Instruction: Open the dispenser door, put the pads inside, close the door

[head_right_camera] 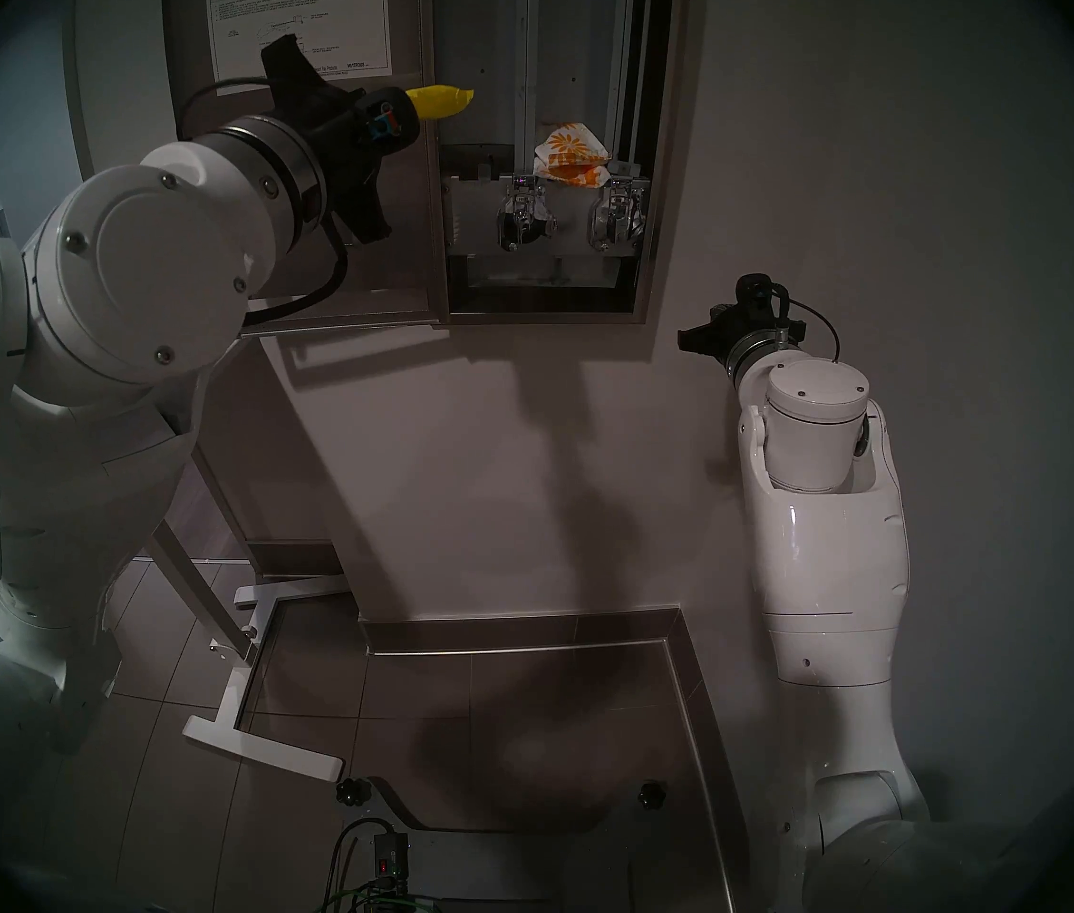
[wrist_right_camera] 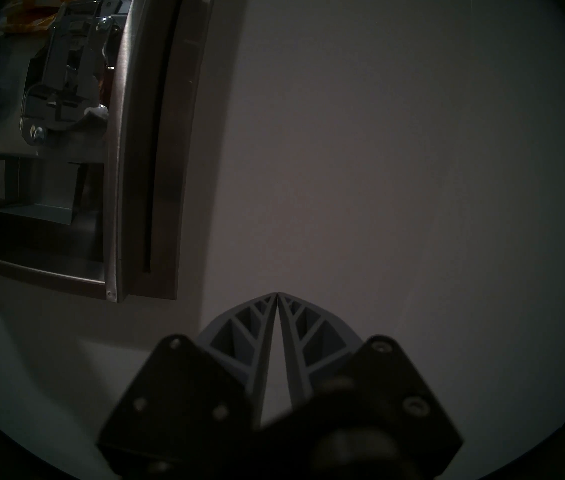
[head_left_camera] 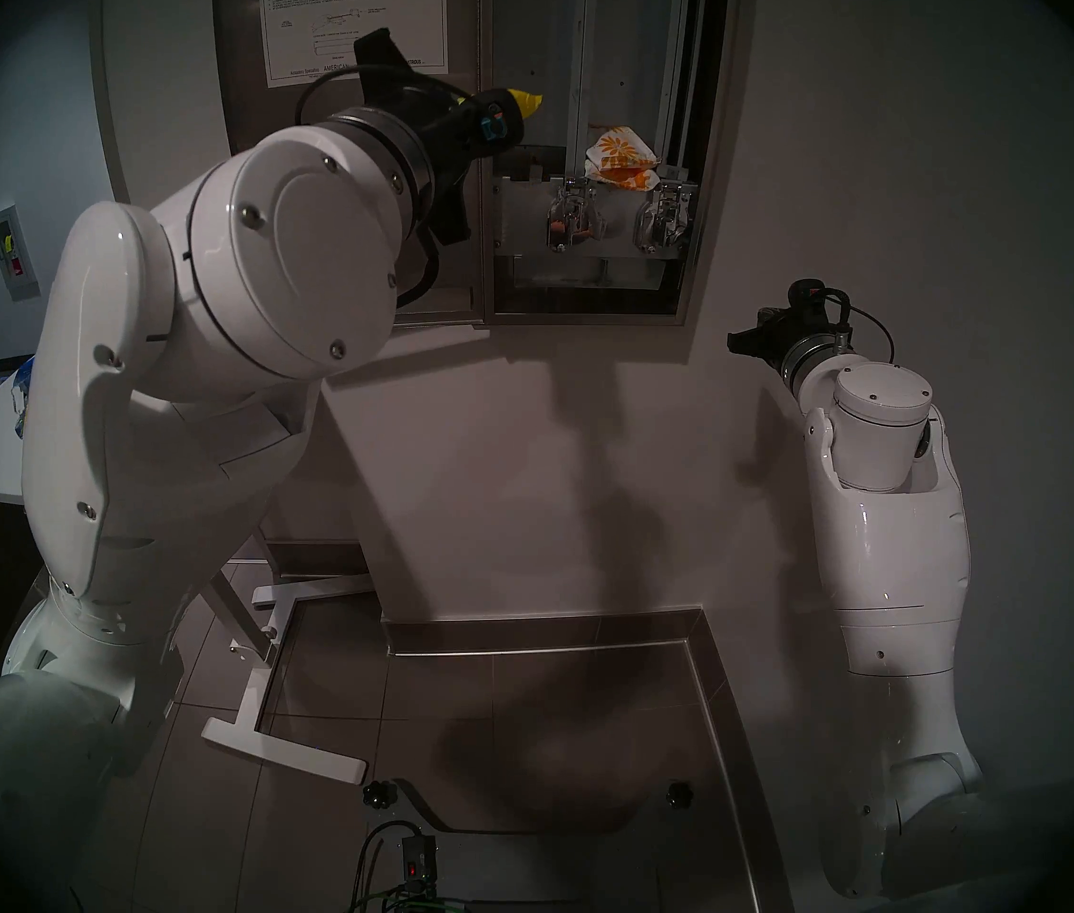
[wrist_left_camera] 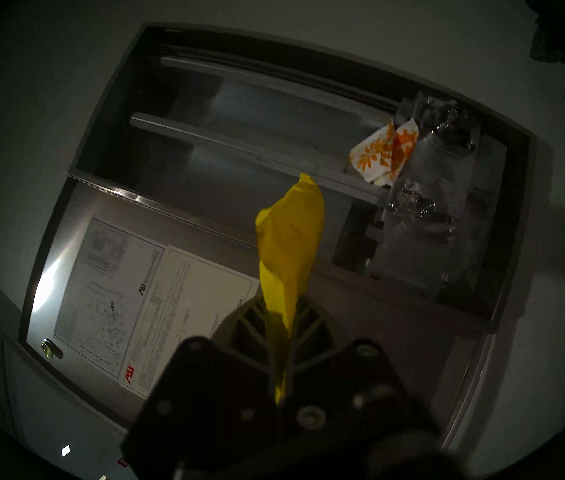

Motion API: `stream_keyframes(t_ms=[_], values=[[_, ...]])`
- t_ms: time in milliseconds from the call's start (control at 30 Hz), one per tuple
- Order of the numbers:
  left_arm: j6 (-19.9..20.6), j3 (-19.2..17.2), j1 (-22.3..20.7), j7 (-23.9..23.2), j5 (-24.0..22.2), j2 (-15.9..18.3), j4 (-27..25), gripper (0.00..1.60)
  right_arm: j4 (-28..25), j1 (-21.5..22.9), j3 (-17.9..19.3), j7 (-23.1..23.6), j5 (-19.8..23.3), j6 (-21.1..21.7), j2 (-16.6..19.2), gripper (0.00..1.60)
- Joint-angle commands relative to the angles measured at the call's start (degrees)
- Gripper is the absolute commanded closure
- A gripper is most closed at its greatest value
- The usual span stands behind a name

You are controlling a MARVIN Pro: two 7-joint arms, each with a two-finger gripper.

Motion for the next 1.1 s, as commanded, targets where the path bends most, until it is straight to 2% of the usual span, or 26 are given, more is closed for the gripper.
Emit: stream_keyframes(t_ms=[0,267,567,767,1067], values=[[1.66,0.31,-4.1,-5.91,-1.94,1.73,-0.39,1.6,-0.86,0.49,0.02,0.18,0.14,-0.19,0.06,1.09],[4.04,1.92,-5.8,-3.73,-5.18,4.24,-0.33,1.6,-0.86,0.49,0.0,0.16,0.18,-0.19,0.09,1.09],[4.07,3.85,-7.82,-1.72,-8.49,6.5,-0.14,1.6,-0.86,0.49,-0.01,0.14,0.22,-0.19,0.12,1.09],[4.07,8.03,-10.08,0.59,-8.36,3.15,3.92,1.6,-0.85,0.49,-0.02,0.13,0.24,-0.19,0.13,1.09],[4.07,11.84,-13.22,4.54,-8.04,-1.37,11.62,1.6,-0.85,0.49,-0.03,0.11,0.26,-0.19,0.15,1.09]])
